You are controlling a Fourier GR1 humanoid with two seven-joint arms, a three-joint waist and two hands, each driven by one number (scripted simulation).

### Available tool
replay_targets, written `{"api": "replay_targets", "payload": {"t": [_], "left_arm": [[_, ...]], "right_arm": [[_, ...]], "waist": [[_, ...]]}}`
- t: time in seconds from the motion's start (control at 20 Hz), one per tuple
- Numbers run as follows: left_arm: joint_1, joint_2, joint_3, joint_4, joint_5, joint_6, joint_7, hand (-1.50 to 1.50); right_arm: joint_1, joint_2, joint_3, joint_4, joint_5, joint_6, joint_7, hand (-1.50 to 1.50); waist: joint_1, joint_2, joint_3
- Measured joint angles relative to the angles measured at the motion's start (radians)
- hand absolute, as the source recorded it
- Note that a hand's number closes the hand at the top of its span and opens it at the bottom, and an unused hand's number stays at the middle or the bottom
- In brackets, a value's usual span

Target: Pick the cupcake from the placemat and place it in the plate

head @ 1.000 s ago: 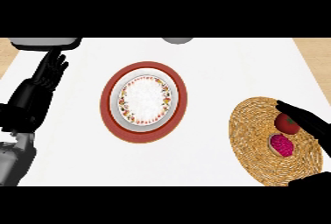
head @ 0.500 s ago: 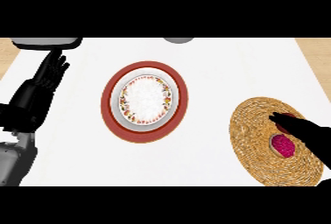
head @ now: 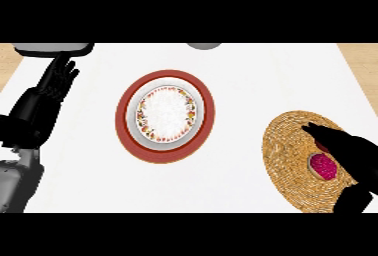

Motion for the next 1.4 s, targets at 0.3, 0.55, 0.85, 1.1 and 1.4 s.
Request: {"api": "replay_targets", "payload": {"t": [0.3, 0.55, 0.85, 1.1, 1.4], "left_arm": [[0.007, -0.025, 0.030, 0.005, -0.029, -0.029, -0.005, 0.00], [0.027, -0.063, 0.033, -0.016, -0.070, -0.034, 0.001, 0.00], [0.009, -0.071, 0.076, -0.002, -0.083, -0.073, 0.008, 0.00], [0.008, -0.104, 0.078, -0.009, -0.116, -0.077, 0.019, 0.00], [0.019, -0.111, 0.095, -0.019, -0.121, -0.096, 0.014, 0.00]], "right_arm": [[-0.008, 0.053, -0.007, 0.126, 0.106, 0.002, -0.053, -1.50], [-0.024, 0.100, -0.016, 0.225, 0.178, 0.000, -0.116, -1.50], [-0.023, 0.151, -0.017, 0.332, 0.260, -0.021, -0.192, -1.50], [-0.038, 0.194, -0.017, 0.406, 0.346, -0.051, -0.216, -1.50], [-0.065, 0.226, -0.039, 0.472, 0.409, -0.213, -0.337, 1.50]], "waist": [[-0.002, 0.000, 0.000], [-0.001, 0.000, 0.000], [-0.002, -0.002, -0.001], [-0.001, -0.004, -0.004], [0.001, -0.006, -0.007]]}}
